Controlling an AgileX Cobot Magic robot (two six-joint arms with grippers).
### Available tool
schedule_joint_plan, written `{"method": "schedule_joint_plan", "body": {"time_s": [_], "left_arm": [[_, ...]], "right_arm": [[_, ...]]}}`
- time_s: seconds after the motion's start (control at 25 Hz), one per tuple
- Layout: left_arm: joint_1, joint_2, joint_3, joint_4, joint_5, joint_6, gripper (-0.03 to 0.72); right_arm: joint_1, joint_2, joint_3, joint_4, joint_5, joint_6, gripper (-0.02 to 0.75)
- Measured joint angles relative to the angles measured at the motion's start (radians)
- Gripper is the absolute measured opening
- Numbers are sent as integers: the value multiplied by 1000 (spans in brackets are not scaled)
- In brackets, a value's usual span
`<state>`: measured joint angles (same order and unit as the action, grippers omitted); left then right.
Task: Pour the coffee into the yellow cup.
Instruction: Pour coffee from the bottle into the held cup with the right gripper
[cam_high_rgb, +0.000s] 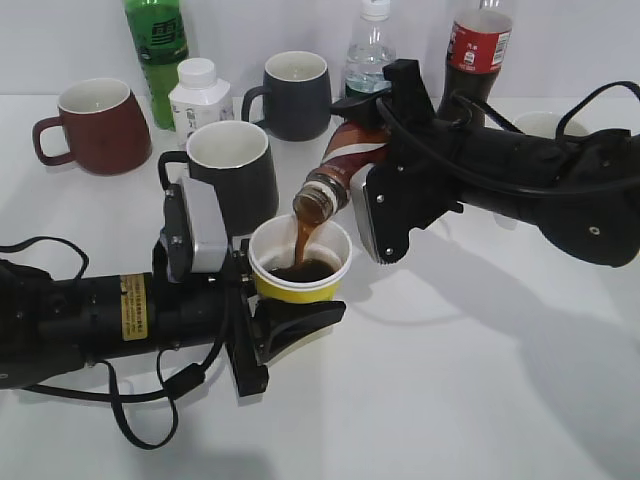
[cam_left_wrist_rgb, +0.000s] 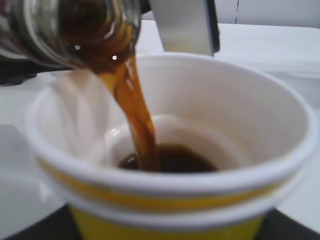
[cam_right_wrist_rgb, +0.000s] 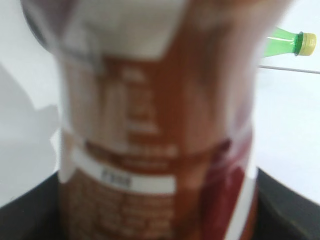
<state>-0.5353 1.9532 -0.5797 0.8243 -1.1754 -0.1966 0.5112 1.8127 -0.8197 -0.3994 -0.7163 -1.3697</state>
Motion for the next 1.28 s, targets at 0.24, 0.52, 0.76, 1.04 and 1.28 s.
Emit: {"method": "schedule_joint_plan", "body": {"time_s": [0.24,0.52,0.76,1.04,1.28], "left_arm": [[0,0,0,-1,2,0,382],[0,0,0,-1,3,0,383],[0,0,0,-1,3,0,382],[0,0,0,-1,7,0,382],[0,0,0,-1,7,0,382]], "right_arm": [[0,-1,0,0,-2,-6,503],[0,-1,0,0,-3,-10,503],[0,-1,0,0,-4,-15,503],[0,-1,0,0,-6,-28,503],[0,-1,0,0,-6,-18,503]]}}
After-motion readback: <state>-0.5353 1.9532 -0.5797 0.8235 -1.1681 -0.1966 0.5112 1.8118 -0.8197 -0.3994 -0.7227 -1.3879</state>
